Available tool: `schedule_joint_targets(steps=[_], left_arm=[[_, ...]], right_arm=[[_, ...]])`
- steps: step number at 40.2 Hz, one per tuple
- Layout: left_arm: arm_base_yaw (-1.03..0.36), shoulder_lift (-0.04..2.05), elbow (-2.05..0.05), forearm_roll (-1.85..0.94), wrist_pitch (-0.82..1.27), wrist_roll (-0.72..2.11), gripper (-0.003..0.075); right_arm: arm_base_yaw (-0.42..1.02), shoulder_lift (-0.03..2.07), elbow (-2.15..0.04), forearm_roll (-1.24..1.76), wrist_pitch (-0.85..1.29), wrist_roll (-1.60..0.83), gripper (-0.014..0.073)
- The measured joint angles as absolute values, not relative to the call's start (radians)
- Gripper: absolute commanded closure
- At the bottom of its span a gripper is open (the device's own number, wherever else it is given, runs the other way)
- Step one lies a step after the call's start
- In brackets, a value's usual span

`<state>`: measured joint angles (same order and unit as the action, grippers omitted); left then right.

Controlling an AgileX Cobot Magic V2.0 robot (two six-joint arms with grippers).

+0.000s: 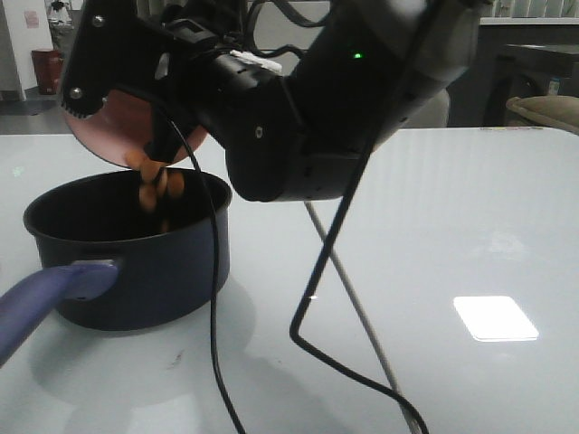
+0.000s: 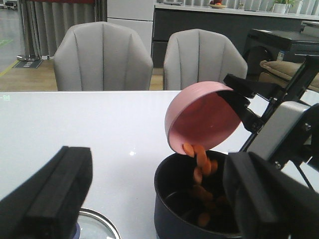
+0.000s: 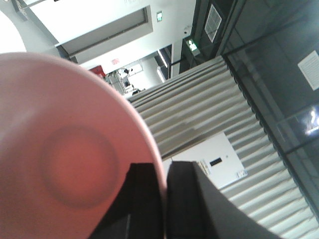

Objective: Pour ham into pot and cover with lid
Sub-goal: 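Tilt the pink bowl to pour the orange pieces into the pot, then carry the empty pink bowl back and lower it to the table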

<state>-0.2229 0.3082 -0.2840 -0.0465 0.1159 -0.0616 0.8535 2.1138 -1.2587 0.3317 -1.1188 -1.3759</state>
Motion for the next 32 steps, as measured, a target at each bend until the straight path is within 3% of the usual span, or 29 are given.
schedule_joint_targets(steps=[10, 18, 32], left_arm=[[-0.223, 0.308, -0.284, -0.047, 0.116, -0.062, 0.0135], [-0.223, 0.308, -0.284, -0.047, 0.116, -0.062, 0.0135], [-0.223, 0.308, -0.284, -0.047, 0.116, -0.062, 0.0135]], right_arm=[[0.856, 2.114, -1.259, 0.265, -1.123, -1.373, 0.0461], [0.858, 2.089, -1.259, 0.406, -1.073, -1.202, 0.0461], [0.835, 1.870, -1.259, 0.706, -0.414, -0.951, 0.0461]])
